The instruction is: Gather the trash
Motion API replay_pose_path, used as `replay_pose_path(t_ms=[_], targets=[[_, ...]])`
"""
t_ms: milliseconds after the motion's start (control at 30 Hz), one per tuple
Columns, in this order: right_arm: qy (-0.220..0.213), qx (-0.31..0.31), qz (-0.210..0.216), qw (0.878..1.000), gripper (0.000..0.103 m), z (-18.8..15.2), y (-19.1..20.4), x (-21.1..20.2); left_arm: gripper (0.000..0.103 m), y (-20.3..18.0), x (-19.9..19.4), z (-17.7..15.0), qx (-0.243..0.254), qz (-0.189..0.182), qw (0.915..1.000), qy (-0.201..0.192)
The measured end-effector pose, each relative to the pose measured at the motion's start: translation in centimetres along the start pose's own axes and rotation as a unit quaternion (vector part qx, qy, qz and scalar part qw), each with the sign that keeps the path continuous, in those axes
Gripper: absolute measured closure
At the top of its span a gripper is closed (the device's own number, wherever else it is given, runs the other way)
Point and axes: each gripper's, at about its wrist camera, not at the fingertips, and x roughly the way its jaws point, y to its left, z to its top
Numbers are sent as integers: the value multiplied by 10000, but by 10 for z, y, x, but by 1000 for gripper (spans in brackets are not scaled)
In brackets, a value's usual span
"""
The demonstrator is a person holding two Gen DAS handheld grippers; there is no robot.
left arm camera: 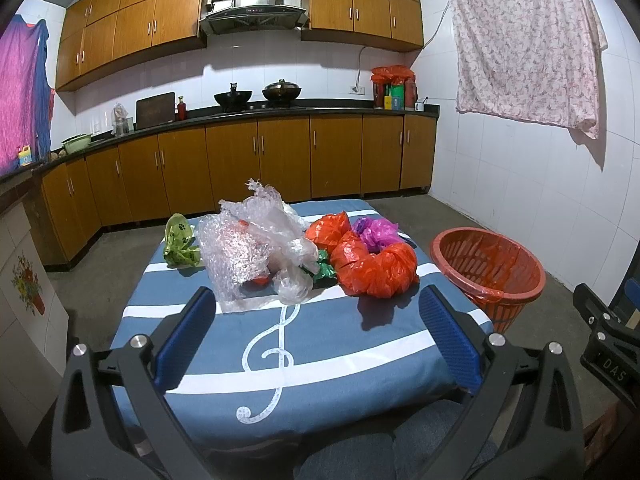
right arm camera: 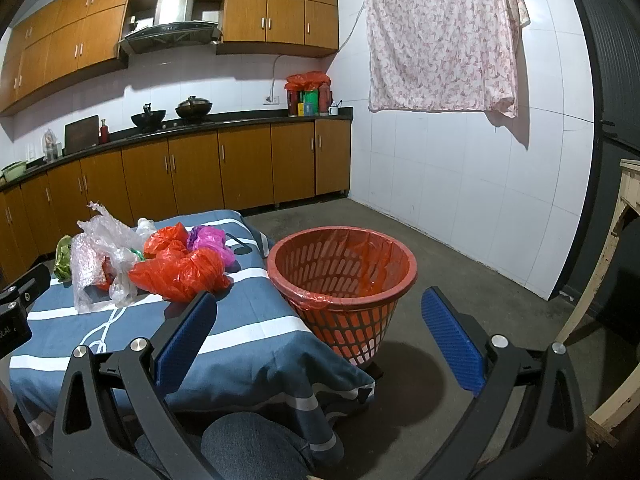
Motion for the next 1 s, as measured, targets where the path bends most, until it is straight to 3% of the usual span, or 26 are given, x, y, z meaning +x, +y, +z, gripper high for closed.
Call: replay_pose_path(t_ms=[1000], targets=[[27,2,-4,10000,2,-2,-1,1,4,0,0,0,-9,-6,10000,24]])
